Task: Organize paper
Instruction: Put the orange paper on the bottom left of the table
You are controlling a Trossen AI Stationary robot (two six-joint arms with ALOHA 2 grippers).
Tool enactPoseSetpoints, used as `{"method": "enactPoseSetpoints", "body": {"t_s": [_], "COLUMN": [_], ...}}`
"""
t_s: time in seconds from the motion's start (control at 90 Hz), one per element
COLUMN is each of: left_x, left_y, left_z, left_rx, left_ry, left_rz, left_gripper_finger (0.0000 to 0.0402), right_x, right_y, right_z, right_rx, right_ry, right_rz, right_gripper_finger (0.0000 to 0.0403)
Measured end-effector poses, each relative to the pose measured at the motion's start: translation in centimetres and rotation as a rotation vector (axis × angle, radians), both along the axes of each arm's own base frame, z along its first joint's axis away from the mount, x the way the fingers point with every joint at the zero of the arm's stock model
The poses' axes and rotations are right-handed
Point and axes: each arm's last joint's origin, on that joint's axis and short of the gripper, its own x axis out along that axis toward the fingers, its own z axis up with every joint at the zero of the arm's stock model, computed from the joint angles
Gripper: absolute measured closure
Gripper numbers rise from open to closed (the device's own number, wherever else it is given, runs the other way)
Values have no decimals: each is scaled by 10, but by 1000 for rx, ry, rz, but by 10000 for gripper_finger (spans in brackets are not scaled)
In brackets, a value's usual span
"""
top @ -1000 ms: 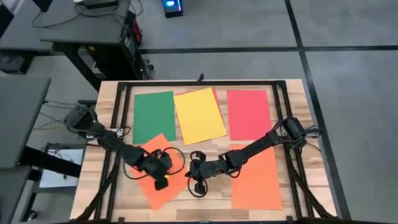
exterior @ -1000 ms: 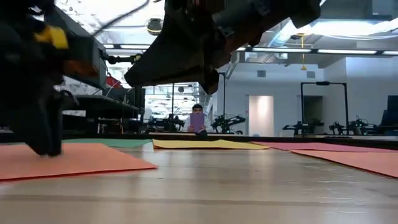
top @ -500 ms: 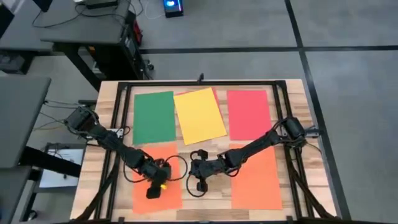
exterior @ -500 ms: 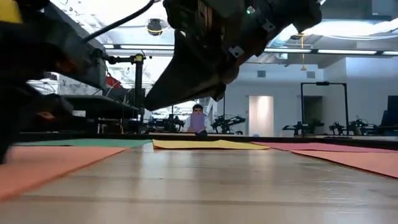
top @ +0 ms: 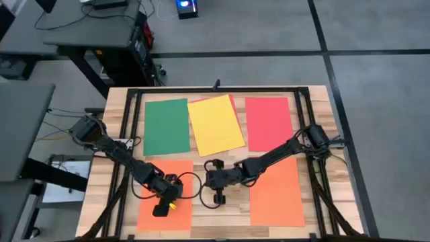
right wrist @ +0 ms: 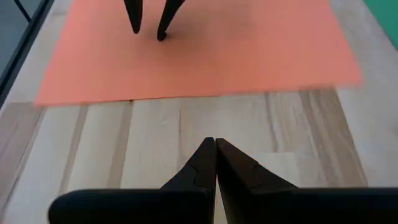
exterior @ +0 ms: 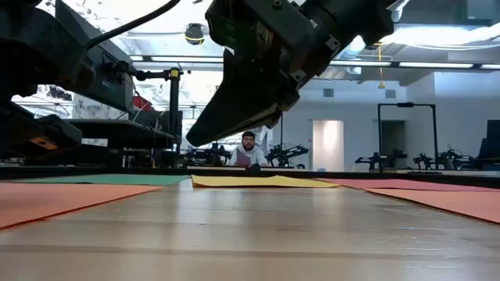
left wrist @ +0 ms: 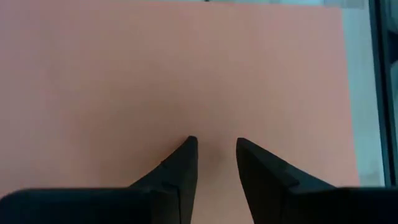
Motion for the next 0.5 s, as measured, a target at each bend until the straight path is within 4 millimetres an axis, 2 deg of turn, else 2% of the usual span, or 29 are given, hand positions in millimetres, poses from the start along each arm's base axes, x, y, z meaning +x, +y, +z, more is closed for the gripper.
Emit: {"method": "enactPoseSetpoints", "body": {"t_s": [0.167,0.356,0.5], "left_x": [-10,-15,-15], "left_y": [9,15,17], "left_z": [17,38,38], "left_rx": [53,52,93], "left_ry": [-24,-106,-123], "left_rz": [30,81,148], "left_gripper_finger": [304,304,304], "right_x": [3,11,15], "right_y": [-3,-3,-5], "right_z": [7,25,34], "right_rx": [-17,-36,-64], "right_ry": [6,-6,-11], "right_rz": [3,18,32], "right_gripper_finger": [403,403,403]}}
